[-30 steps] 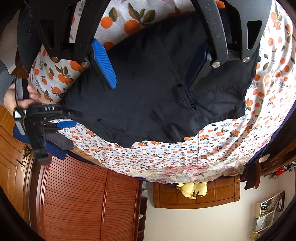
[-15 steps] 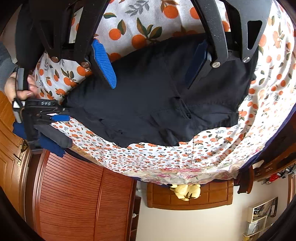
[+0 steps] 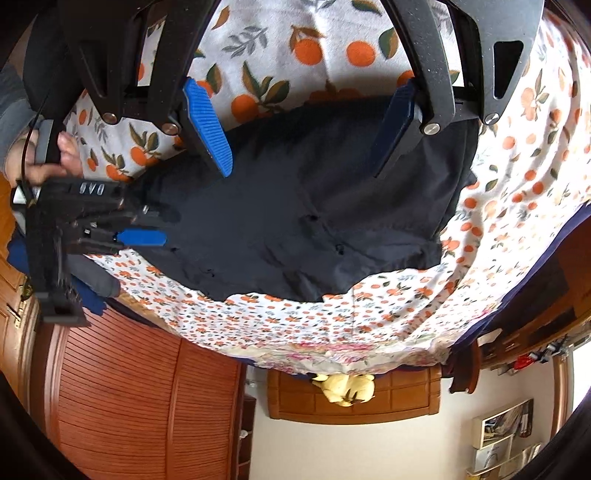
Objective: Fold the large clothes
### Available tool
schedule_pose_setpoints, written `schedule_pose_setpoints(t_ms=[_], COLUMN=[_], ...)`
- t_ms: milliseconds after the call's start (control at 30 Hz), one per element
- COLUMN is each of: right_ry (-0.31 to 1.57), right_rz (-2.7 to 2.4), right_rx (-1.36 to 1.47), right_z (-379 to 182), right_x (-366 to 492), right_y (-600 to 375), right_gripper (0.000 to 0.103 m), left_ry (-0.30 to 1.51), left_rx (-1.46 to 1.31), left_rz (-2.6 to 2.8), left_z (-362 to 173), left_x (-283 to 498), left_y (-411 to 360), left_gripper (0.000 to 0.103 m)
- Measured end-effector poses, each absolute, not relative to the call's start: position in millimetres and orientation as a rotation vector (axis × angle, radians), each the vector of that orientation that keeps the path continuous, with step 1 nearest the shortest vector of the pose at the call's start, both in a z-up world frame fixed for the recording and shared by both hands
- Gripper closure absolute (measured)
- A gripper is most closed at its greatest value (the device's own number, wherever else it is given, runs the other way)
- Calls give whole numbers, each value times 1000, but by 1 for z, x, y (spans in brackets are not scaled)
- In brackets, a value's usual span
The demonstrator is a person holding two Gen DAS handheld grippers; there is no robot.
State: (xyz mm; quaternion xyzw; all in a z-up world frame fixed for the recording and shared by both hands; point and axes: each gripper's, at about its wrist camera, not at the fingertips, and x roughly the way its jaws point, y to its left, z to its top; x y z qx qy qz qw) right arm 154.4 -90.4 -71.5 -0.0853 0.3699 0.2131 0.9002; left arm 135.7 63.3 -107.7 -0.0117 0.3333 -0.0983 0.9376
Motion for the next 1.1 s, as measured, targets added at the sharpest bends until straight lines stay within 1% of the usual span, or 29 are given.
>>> schedule_pose_setpoints(t_ms=[100, 333, 467, 500, 533, 600, 733, 1100], right_ry=[828, 790, 736, 725, 719, 714, 705, 682], right_rz=[444, 453, 442, 439, 437, 435, 432, 424], right_rx=[-207, -160, -157, -162, -169, -176, -185, -219], right_z=[-99, -112, -119, -120, -121, -122, -124, -120], right_x=[159, 160, 154, 152, 149, 146, 144, 137], right_y=[-82, -89, -86, -86, -86, -85, -81, -83], right_gripper=[53, 53, 53, 53, 53, 53, 53, 53], left_ry=[679, 682, 681, 681, 683, 696, 720, 804], left_rx=[-41, -59, -91, -94, -97, -106, -133, -157], left_rz=[-172, -58, -11, -4, 2, 16, 36, 81], left_z=[-109, -114, -117, -118, -119, -123, -134, -165], left_x=[132, 126, 123, 123, 124, 126, 132, 136], left_y=[73, 106, 127, 130, 134, 137, 143, 145], left_gripper=[26, 26, 26, 29, 39, 43, 46, 47])
